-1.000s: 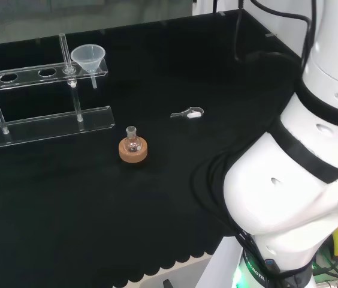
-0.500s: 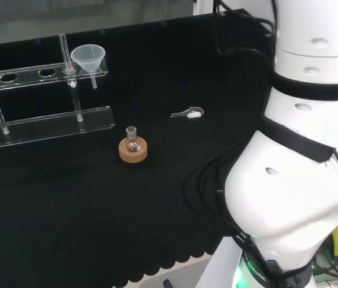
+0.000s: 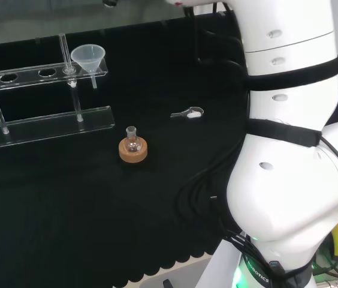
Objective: Pick up the funnel from the transparent funnel stand.
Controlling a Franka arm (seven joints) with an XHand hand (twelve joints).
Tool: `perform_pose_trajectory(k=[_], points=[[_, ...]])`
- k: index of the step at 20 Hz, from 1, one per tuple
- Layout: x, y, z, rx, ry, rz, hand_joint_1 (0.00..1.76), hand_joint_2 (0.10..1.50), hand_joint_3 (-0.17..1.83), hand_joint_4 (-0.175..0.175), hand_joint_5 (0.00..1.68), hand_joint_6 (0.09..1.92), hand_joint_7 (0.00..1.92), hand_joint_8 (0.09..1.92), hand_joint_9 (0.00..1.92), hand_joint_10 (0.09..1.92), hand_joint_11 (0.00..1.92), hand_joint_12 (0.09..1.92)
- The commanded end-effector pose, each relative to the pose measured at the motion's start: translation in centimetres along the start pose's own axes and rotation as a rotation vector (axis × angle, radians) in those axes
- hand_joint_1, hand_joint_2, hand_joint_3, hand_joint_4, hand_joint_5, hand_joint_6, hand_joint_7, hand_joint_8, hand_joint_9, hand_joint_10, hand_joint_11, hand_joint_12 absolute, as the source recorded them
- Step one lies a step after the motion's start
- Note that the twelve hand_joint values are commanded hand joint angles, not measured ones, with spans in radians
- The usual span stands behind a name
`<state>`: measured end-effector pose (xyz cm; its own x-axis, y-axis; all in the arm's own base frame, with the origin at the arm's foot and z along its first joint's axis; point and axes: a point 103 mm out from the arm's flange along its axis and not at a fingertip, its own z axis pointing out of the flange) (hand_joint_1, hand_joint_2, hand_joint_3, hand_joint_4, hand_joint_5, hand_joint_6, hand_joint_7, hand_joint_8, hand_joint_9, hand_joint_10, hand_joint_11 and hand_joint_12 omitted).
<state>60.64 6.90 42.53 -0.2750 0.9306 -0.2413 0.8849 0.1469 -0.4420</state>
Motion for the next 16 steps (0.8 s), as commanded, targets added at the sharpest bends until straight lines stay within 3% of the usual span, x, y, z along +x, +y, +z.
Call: perform_pose_trajectory(k=[1, 9, 16], points=[[1.3, -0.3, 1.6, 0.072, -0.006, -0.027, 0.67, 0.63, 0.00, -0.107, 0.19, 0.09, 0.31, 0.67, 0.07, 0.99, 0.00, 1.36], [3.0, -1.5, 2.1, 0.006, 0.058, -0.036, 0.66, 0.64, 0.00, -0.115, 0.17, 0.09, 0.30, 0.66, 0.06, 0.99, 0.00, 1.32], [3.3, -1.2, 3.9, 0.014, 0.089, -0.051, 0.66, 0.64, 0.01, -0.119, 0.16, 0.09, 0.30, 0.66, 0.07, 0.99, 0.00, 1.32]])
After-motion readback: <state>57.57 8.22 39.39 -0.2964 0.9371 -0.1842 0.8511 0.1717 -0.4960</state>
